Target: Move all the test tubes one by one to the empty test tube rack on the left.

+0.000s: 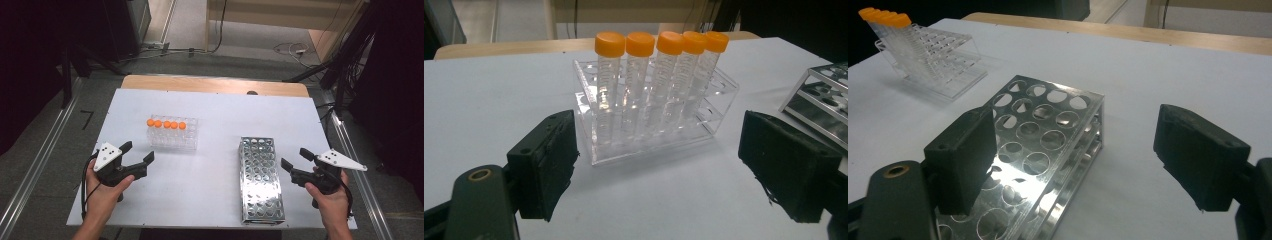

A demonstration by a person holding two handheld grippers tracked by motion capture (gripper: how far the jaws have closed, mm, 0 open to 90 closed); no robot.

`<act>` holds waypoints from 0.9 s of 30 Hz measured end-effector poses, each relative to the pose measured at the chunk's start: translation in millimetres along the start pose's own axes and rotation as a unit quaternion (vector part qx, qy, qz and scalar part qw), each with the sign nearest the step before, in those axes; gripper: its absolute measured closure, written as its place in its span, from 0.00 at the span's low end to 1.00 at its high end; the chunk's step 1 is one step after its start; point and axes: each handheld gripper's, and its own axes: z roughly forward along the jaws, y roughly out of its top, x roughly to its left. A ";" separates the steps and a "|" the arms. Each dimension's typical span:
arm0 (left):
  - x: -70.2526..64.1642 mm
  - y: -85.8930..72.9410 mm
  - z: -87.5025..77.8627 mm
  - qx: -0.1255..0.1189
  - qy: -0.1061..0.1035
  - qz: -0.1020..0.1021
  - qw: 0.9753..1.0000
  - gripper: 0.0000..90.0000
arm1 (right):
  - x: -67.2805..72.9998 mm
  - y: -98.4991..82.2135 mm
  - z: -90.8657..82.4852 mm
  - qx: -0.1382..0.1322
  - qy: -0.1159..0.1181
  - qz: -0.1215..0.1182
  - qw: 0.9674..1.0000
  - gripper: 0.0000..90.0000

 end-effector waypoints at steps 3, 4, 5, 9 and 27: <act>0.5 -0.3 -1.7 -0.001 0.000 0.000 1.000 0.19 | -1.9 -2.0 -2.8 -0.001 -0.002 0.002 1.000 0.18; 0.9 -0.5 -2.0 0.000 -0.001 0.001 1.000 0.19 | -2.6 -2.8 -3.7 0.000 -0.004 0.003 1.000 0.18; 1.3 -0.9 -2.1 0.001 -0.001 0.001 1.000 0.19 | -3.2 -3.6 -4.5 0.000 -0.005 0.005 1.000 0.18; 2.9 -1.8 -2.9 0.000 0.002 -0.001 1.000 0.19 | -5.6 -6.4 -7.0 0.002 -0.009 0.008 1.000 0.18; 11.9 -4.9 -8.0 0.008 0.008 0.002 1.000 0.19 | -18.7 -16.2 -20.7 -0.001 -0.032 0.017 0.999 0.18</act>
